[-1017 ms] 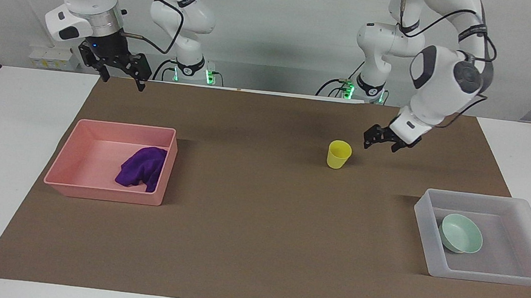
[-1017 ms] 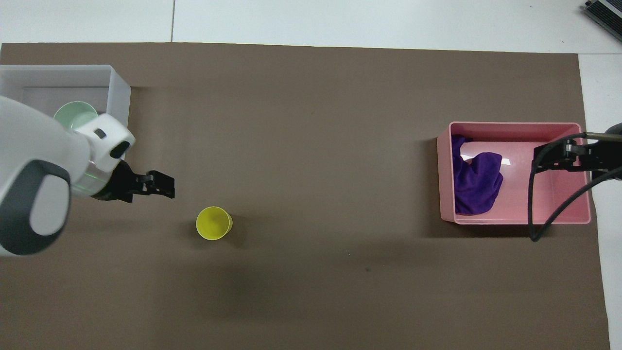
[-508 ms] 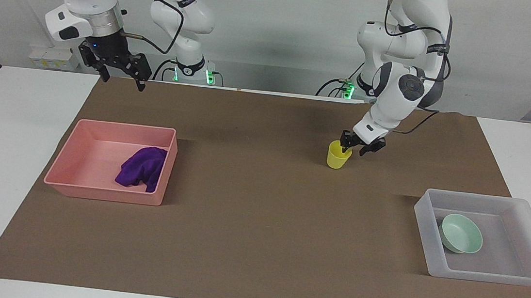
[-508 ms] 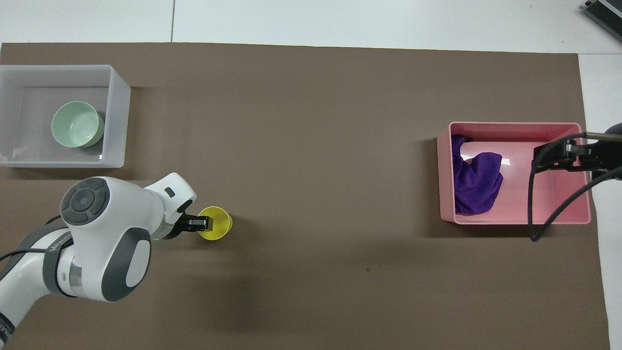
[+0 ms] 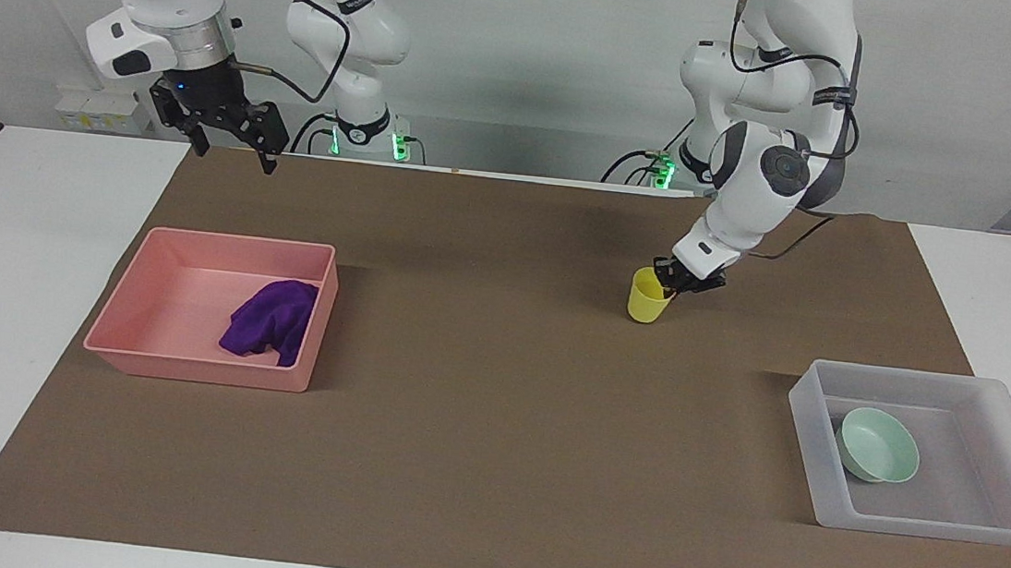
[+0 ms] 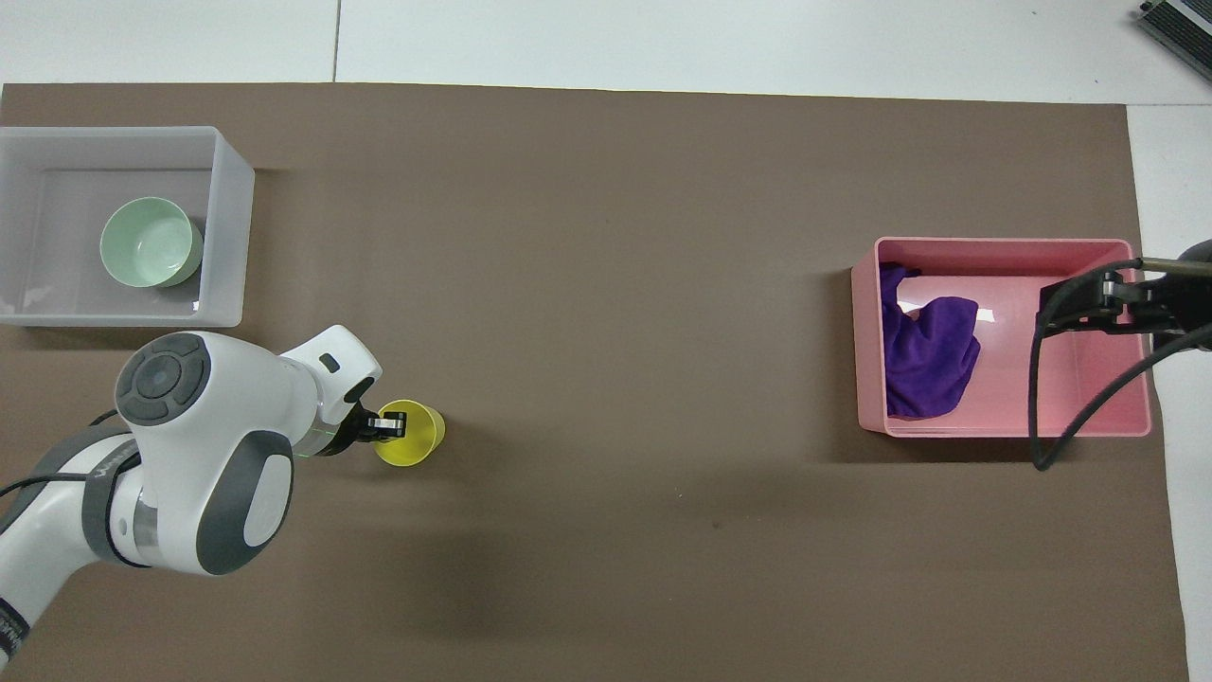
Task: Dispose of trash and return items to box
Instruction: 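Carry the yellow cup into the clear box beside the bowl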
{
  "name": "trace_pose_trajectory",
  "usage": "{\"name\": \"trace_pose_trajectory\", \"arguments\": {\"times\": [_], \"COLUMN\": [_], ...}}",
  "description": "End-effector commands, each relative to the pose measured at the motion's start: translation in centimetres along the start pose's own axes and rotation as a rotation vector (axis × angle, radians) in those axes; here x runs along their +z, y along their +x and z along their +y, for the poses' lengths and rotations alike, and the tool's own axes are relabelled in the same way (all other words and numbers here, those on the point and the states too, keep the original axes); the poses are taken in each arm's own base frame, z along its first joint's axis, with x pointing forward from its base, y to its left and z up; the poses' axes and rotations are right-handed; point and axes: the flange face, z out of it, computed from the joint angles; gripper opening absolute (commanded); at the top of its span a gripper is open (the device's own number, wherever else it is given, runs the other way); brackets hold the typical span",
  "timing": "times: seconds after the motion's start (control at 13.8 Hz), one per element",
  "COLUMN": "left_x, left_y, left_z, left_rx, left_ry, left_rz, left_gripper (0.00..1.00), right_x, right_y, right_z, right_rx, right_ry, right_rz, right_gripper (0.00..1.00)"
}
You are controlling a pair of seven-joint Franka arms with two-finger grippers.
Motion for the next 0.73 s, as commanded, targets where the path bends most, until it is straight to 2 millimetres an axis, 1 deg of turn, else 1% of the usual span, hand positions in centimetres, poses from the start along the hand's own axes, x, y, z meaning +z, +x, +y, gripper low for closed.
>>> {"name": "trace_pose_trajectory", "arguments": {"times": [0.0, 0.07, 0.15, 0.22, 0.29, 0.36, 0.44, 0.51, 0.58, 0.65], "left_x": [-5.3, -8.6, -12.1, -14.6, -16.8, -19.2, -20.4, -21.1, -22.0, -22.5], "left_y": [2.4, 3.6, 5.1, 6.1, 7.3, 8.9, 10.2, 11.4, 12.3, 12.8], "left_z": [-1.7, -3.9, -6.9, -9.1, -11.0, -14.0, -17.7, -20.2, -22.3, -24.7], "left_rx": [-0.062, -0.088, -0.139, -0.166, -0.188, -0.239, -0.291, -0.314, -0.322, -0.325], "left_ry": [-0.017, -0.029, -0.038, -0.044, -0.049, -0.057, -0.053, -0.055, -0.054, -0.038], "left_rz": [-0.032, -0.030, -0.036, -0.048, -0.046, -0.015, -0.013, -0.009, 0.020, 0.049], "left_gripper": [0.00, 0.00, 0.00, 0.00, 0.00, 0.00, 0.00, 0.00, 0.00, 0.00], "right_x": [0.1, 0.0, 0.1, 0.0, 0.1, 0.1, 0.0, 0.1, 0.1, 0.1], "right_y": [-0.2, -0.2, -0.2, -0.2, -0.2, -0.2, -0.1, -0.1, -0.1, -0.2], "right_z": [0.4, 0.3, 0.4, 0.4, 0.4, 0.4, 0.3, 0.3, 0.3, 0.3], "right_rx": [-0.020, -0.021, -0.020, -0.020, -0.020, -0.020, -0.021, -0.021, -0.022, -0.024], "right_ry": [0.022, 0.024, 0.022, 0.022, 0.022, 0.022, 0.025, 0.024, 0.025, 0.024], "right_rz": [-0.010, -0.009, -0.010, -0.008, -0.010, -0.010, -0.006, -0.009, -0.007, -0.010], "right_gripper": [1.00, 1.00, 1.00, 1.00, 1.00, 1.00, 1.00, 1.00, 1.00, 1.00]}}
